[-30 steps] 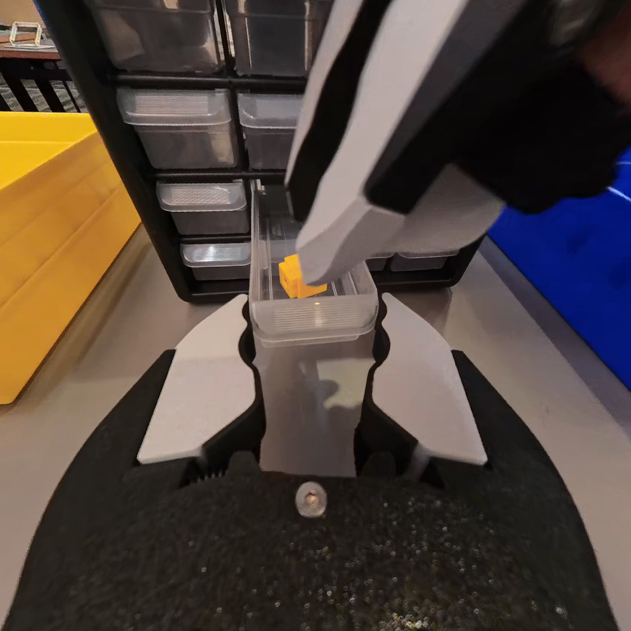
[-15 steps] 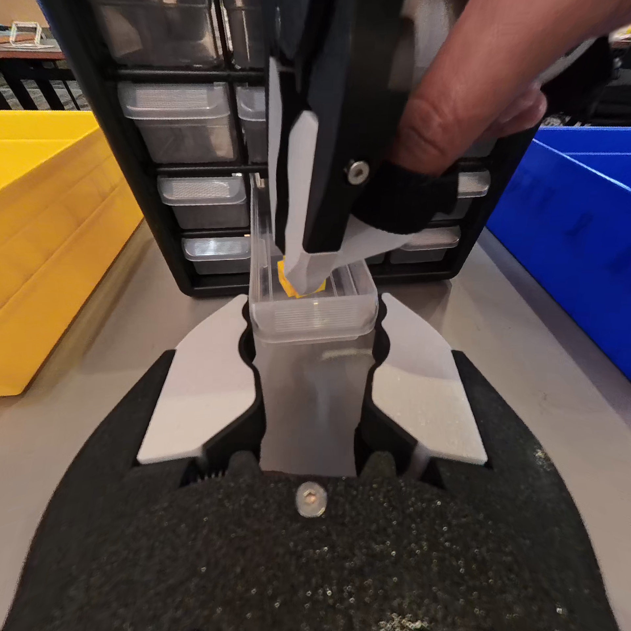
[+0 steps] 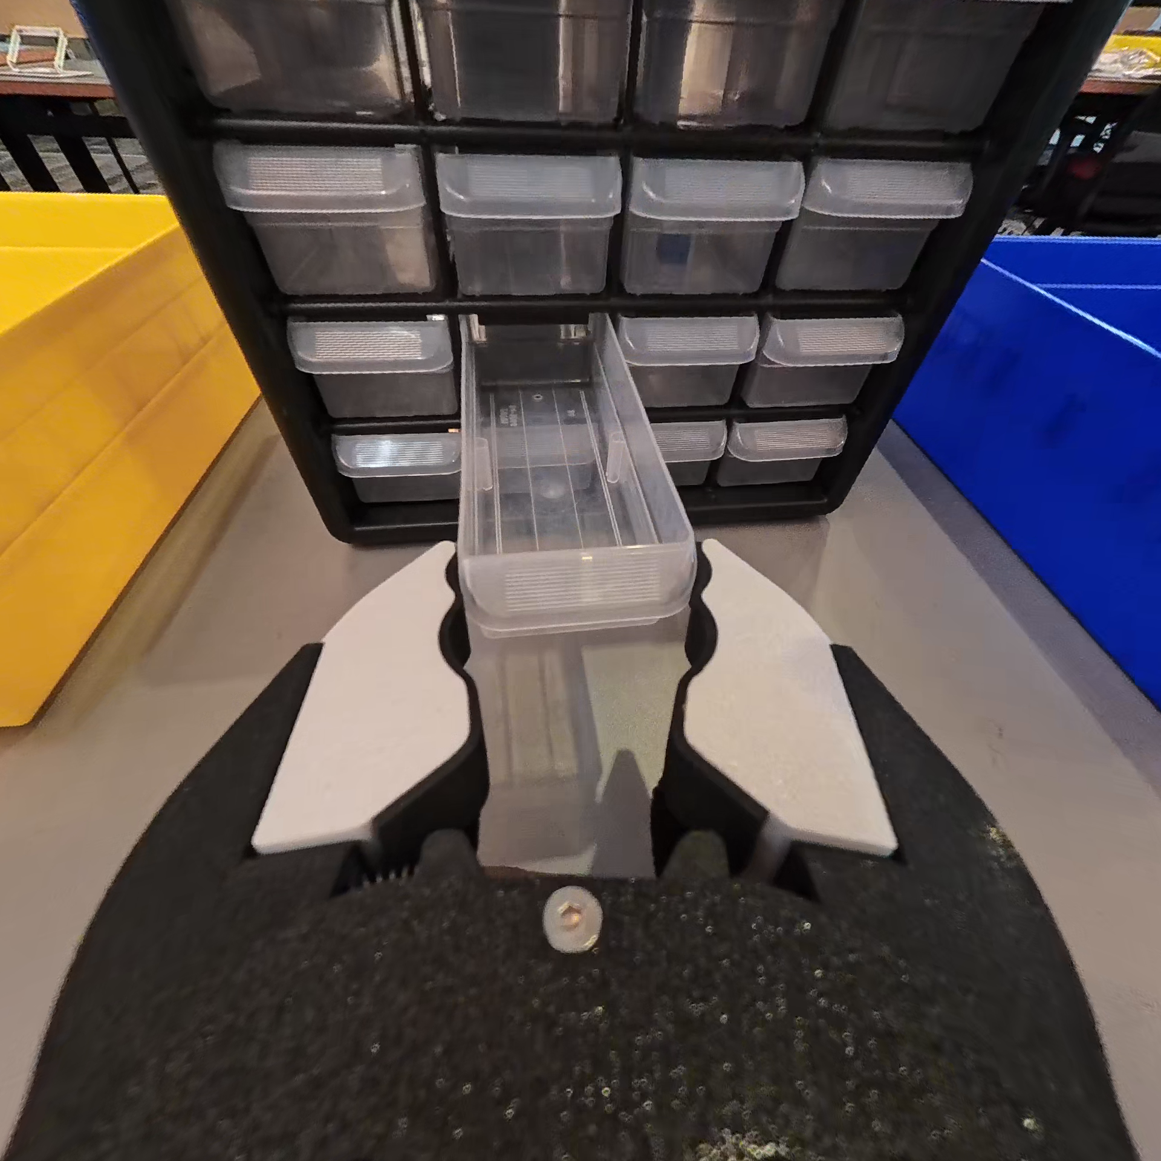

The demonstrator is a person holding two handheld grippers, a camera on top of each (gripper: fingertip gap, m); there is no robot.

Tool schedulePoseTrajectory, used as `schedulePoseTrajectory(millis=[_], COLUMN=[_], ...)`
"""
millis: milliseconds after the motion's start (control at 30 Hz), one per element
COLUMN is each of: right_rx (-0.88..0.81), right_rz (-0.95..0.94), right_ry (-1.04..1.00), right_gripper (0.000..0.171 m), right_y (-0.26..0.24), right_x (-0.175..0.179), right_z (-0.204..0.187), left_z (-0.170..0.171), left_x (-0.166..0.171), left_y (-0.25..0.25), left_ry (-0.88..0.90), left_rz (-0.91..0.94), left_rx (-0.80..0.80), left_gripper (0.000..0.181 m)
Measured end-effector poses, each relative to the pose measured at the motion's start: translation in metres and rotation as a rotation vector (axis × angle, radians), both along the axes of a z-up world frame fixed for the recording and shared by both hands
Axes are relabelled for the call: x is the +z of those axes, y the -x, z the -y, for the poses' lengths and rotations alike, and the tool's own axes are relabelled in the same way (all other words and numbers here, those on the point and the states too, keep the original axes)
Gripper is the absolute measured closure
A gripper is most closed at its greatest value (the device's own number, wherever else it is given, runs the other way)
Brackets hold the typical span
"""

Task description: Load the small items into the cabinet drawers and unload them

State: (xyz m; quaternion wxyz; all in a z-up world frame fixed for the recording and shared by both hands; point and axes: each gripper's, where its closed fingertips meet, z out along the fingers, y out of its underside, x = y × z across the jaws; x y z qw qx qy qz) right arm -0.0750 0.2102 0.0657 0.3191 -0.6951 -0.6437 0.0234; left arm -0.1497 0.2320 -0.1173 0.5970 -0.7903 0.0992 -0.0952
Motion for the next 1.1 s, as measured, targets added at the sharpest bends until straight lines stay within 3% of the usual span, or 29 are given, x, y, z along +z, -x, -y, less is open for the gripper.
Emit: schedulePoseTrajectory(millis=[67,167,267,367,567,700,867,1000,1100], right_rx=[-0.140,-0.413,-0.631,-0.798,-1.066,-1.123,-1.111,-1.100,-1.132], right_rz=[0.005,-0.005,-0.068,0.041,0.169,0.289,0.302,0.275,0.215], right_ry=[-0.044,0.019,0.201,0.306,0.470,0.584,0.637,0.568,0.459], right_gripper=[0.150,0.150,0.150,0.150,0.150,0.150,0.149,0.148,0.129], right_y=[-0.056,-0.148,-0.207,-0.248,-0.284,-0.297,-0.292,-0.291,-0.295], right_x=[0.011,-0.008,-0.060,-0.122,-0.205,-0.239,-0.252,-0.251,-0.238], right_z=[-0.002,-0.012,-0.018,-0.020,-0.027,-0.017,-0.008,-0.013,-0.018], left_z=[0.000,-0.001,-0.001,0.000,0.000,0.000,0.000,0.000,-0.003], left_x=[0.000,0.000,0.001,0.001,0.002,0.001,0.001,0.001,0.001], left_y=[0.001,0.000,0.000,0.000,0.000,0.000,0.000,0.000,0.000], left_ry=[0.001,0.003,-0.006,-0.009,-0.015,-0.012,-0.003,-0.003,-0.011], left_rz=[0.011,0.013,-0.001,-0.008,-0.005,0.000,0.008,0.005,-0.019], left_rx=[-0.002,-0.003,0.000,0.002,0.000,-0.001,-0.003,-0.003,-0.001], left_gripper=[0.114,0.114,0.114,0.114,0.114,0.114,0.114,0.114,0.114])
